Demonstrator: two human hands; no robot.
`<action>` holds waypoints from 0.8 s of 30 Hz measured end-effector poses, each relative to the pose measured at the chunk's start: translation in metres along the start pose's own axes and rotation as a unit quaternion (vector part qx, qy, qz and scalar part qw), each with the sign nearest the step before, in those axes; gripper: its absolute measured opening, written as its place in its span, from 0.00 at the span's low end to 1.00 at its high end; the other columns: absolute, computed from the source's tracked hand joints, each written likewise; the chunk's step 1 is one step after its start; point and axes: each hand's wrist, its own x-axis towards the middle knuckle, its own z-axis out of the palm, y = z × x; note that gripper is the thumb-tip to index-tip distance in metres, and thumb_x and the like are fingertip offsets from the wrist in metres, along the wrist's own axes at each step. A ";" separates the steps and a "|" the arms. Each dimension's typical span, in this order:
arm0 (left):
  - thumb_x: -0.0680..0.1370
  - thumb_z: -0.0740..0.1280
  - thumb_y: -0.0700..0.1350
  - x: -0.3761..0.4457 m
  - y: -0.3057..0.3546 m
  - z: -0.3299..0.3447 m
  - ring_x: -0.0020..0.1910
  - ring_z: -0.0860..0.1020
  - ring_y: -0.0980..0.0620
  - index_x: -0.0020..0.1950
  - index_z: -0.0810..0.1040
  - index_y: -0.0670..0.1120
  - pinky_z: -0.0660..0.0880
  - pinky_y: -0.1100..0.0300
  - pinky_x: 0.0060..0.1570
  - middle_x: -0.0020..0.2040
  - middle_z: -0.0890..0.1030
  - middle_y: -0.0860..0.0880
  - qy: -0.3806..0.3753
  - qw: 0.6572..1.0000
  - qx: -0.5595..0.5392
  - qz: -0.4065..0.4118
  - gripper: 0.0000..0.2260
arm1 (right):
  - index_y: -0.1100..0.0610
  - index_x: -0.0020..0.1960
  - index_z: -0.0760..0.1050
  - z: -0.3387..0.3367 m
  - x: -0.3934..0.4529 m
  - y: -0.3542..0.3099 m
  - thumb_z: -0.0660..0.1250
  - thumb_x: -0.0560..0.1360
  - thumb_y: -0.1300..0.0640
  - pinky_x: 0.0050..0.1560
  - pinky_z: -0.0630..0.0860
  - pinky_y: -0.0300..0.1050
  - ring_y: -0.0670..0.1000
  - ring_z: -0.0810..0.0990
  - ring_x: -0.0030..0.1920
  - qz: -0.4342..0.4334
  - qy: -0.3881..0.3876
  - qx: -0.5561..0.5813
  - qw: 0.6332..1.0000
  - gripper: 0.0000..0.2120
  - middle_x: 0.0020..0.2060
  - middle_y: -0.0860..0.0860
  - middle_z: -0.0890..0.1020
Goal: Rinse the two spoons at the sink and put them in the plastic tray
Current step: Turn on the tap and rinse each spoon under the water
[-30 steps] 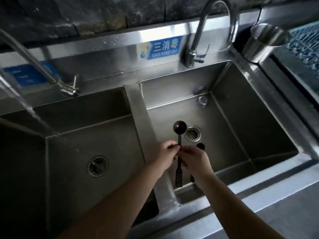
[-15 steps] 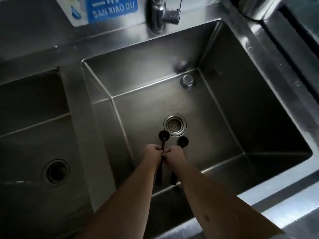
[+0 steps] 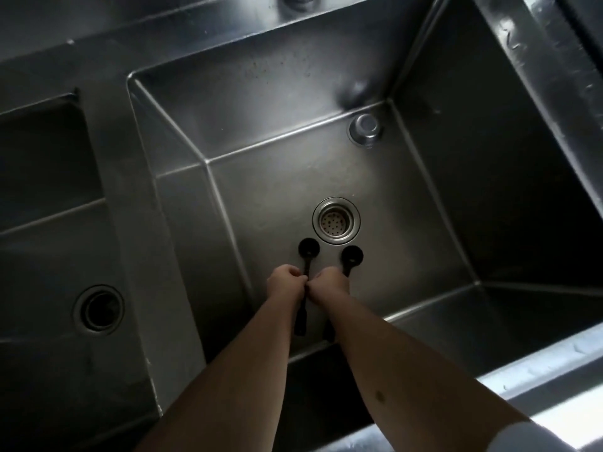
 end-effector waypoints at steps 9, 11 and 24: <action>0.77 0.64 0.45 -0.093 0.037 -0.105 0.57 0.79 0.49 0.61 0.78 0.47 0.73 0.59 0.55 0.55 0.82 0.49 -0.002 0.983 -0.092 0.161 0.13 | 0.52 0.34 0.79 -0.042 -0.113 -0.054 0.64 0.73 0.53 0.25 0.66 0.38 0.44 0.77 0.28 -0.172 0.026 0.010 0.985 0.11 0.23 0.45 0.78; 0.78 0.65 0.43 -0.119 0.031 -0.142 0.55 0.80 0.50 0.56 0.80 0.49 0.73 0.61 0.51 0.50 0.81 0.52 -0.016 0.965 -0.180 0.192 0.09 | 0.49 0.41 0.83 -0.038 -0.143 -0.071 0.66 0.74 0.51 0.29 0.70 0.38 0.43 0.81 0.34 -0.214 0.030 0.024 0.976 0.08 0.31 0.44 0.84; 0.79 0.65 0.42 -0.156 -0.123 -0.358 0.54 0.81 0.39 0.55 0.79 0.43 0.76 0.48 0.55 0.53 0.84 0.40 0.155 0.963 -0.172 0.136 0.07 | 0.51 0.61 0.80 0.090 -0.285 -0.204 0.65 0.78 0.54 0.46 0.75 0.38 0.51 0.84 0.52 -0.427 0.016 -0.112 0.897 0.13 0.55 0.52 0.86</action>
